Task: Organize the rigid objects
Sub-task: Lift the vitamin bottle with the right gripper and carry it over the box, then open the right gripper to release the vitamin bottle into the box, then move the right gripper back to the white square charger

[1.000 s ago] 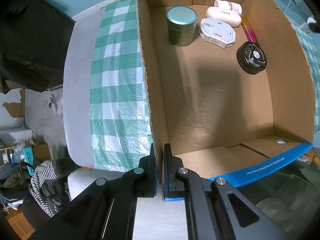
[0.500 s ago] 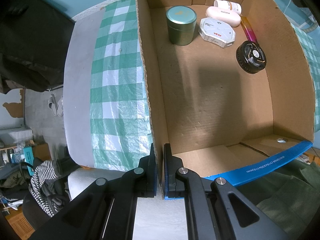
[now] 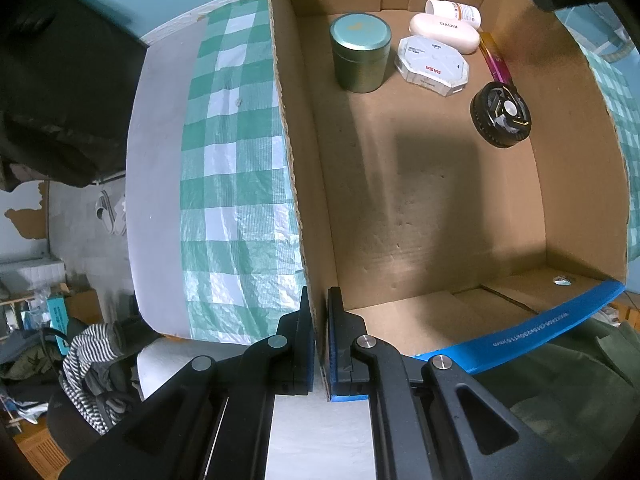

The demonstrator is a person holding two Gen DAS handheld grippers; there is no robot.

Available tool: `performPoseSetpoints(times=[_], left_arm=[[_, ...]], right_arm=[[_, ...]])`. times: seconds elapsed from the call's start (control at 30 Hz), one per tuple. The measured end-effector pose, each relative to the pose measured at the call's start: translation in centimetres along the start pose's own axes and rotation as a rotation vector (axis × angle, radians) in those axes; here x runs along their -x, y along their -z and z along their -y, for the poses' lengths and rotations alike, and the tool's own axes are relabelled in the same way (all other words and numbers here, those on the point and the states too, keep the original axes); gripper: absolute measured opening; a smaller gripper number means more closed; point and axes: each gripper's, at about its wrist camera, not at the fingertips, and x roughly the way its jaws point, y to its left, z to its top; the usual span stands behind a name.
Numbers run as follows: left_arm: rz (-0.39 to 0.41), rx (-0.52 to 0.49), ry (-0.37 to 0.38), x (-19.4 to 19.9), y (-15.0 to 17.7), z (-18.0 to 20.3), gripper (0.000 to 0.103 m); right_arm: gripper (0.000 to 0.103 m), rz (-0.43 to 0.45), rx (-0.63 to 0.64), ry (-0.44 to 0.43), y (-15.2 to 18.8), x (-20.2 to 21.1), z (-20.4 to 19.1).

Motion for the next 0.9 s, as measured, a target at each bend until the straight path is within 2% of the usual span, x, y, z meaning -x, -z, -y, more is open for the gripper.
performPoseSetpoints(times=[0.53, 0.63, 0.9], left_arm=[[-0.005, 0.012, 0.003, -0.2, -0.2, -0.2, 0.005], [-0.005, 0.011, 0.001, -0.2, -0.2, -0.2, 0.005], [-0.005, 0.014, 0.001, -0.2, 0.0, -0.2, 0.005]], right_arm=[[0.051, -0.018, -0.007, 0.006, 0.1, -0.6, 0.3], [0.058, -0.009, -0.006, 0.009, 0.0, -0.2, 0.2], [0.062, 0.023, -0.004, 0.01, 0.3, 1.4, 0.4]])
